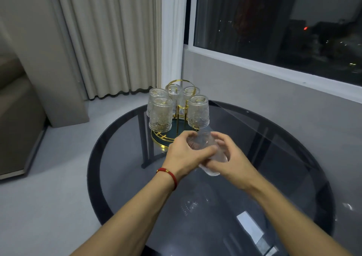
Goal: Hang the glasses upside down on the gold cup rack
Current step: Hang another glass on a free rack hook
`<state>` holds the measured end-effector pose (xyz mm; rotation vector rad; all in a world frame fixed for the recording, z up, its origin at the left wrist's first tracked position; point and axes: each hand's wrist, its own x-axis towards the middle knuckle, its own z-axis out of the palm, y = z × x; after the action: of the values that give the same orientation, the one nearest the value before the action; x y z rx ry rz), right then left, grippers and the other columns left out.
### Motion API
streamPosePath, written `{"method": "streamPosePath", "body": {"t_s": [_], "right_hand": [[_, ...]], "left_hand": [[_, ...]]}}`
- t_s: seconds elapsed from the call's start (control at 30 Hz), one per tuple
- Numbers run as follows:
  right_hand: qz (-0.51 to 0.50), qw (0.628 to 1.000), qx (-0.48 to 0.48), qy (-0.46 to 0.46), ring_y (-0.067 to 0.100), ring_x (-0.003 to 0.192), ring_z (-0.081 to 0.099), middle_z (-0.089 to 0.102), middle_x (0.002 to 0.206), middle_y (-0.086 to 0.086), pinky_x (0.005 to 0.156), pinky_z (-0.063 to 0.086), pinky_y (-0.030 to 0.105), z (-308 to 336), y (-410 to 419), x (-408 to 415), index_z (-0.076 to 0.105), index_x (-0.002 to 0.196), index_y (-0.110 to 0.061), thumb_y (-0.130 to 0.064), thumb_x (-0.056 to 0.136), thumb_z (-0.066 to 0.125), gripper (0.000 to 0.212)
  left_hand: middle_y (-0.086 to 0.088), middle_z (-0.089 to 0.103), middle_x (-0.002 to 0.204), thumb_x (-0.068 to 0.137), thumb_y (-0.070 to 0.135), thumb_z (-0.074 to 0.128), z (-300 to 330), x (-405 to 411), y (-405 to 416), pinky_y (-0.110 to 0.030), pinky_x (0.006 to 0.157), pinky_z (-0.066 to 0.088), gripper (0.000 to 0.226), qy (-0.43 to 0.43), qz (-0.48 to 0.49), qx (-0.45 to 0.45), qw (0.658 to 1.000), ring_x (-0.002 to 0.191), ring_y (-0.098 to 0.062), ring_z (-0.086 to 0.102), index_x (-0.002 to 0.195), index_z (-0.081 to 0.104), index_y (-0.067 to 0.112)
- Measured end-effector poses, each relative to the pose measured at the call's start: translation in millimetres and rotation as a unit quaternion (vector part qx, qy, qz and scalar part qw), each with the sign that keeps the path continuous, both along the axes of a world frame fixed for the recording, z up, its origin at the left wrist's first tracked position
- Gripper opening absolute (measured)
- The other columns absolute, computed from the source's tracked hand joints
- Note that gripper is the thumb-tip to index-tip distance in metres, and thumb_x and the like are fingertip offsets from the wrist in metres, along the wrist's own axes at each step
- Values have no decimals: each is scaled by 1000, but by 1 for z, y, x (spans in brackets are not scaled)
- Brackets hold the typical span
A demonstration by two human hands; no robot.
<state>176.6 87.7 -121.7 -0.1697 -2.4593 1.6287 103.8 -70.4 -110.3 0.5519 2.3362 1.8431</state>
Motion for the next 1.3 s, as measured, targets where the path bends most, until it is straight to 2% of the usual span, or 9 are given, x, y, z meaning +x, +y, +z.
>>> {"method": "streamPosePath", "body": {"t_s": [0.13, 0.23, 0.33, 0.43, 0.53, 0.6, 0.77, 1.03, 1.3], "right_hand": [[54, 934, -348, -59, 41, 127, 66, 68, 141, 21, 105, 55, 53, -8, -6, -10, 58, 145, -13, -44, 95, 67, 59], [1, 931, -364, 1, 37, 122, 71, 70, 137, 22, 90, 63, 43, -5, -18, -16, 63, 136, -5, -30, 103, 61, 41], [-103, 960, -250, 70, 30, 120, 72, 67, 139, 14, 92, 62, 46, 8, -28, -23, 57, 140, -14, -25, 99, 69, 44], [-194, 973, -40, 115, 19, 127, 63, 62, 142, -3, 106, 55, 49, 28, -32, -26, 51, 146, -26, -36, 92, 77, 61], [-224, 960, 83, 145, 16, 134, 57, 58, 147, -6, 110, 49, 45, 52, -35, -35, 47, 149, -29, -48, 91, 74, 67], [-221, 954, 138, 148, 21, 139, 53, 55, 153, 1, 112, 46, 44, 68, -38, -47, 45, 152, -28, -50, 92, 72, 70], [-178, 940, 264, 123, 27, 139, 51, 54, 149, 10, 108, 38, 36, 91, -42, -82, 43, 156, -26, -47, 94, 69, 70], [-127, 902, 405, 77, 32, 120, 54, 48, 116, 5, 96, 41, 41, 85, -51, -133, 46, 153, -22, -55, 94, 57, 69], [-85, 862, 498, 38, 39, 129, 50, 58, 137, 20, 111, 40, 53, 70, -60, -148, 55, 145, -18, -48, 99, 52, 55]], "left_hand": [[7, 60, 120, 72, 39, 91, 2, -11, -12, -44, 81, 65, 72, -77, 2, 110, 991, 109, -12, 65, 133, 59, 19], [10, 61, 119, 78, 37, 88, -2, -22, -18, -35, 76, 65, 71, -108, -28, 161, 981, 100, -4, 69, 138, 56, 19], [8, 64, 127, 87, 62, 63, -11, -37, -31, -44, 103, 54, 66, -70, -44, 100, 992, 116, -5, 62, 141, 56, 25], [-1, 39, 160, 94, 64, 34, -34, -52, -45, -47, 123, 26, 72, 6, -72, -54, 996, 147, -18, 35, 155, 38, 26], [-3, 22, 168, 95, 61, 32, -67, -67, -54, -54, 125, 16, 72, 144, -71, -283, 946, 155, -22, 17, 160, 26, 28], [0, 16, 170, 97, 62, 32, -81, -74, -55, -62, 124, 6, 71, 183, -72, -348, 917, 156, -21, 14, 161, 19, 34], [0, 31, 162, 89, 67, 24, -80, -82, -54, -64, 124, 5, 79, 245, -54, -373, 893, 154, -20, 16, 159, 22, 30], [-1, 35, 155, 92, 59, 45, -74, -86, -53, -64, 123, 11, 75, 246, -62, -376, 891, 146, -21, 31, 157, 29, 24], [-4, 31, 157, 90, 58, 51, -73, -85, -52, -62, 124, 14, 77, 245, -67, -376, 891, 148, -24, 28, 155, 32, 23]]}}
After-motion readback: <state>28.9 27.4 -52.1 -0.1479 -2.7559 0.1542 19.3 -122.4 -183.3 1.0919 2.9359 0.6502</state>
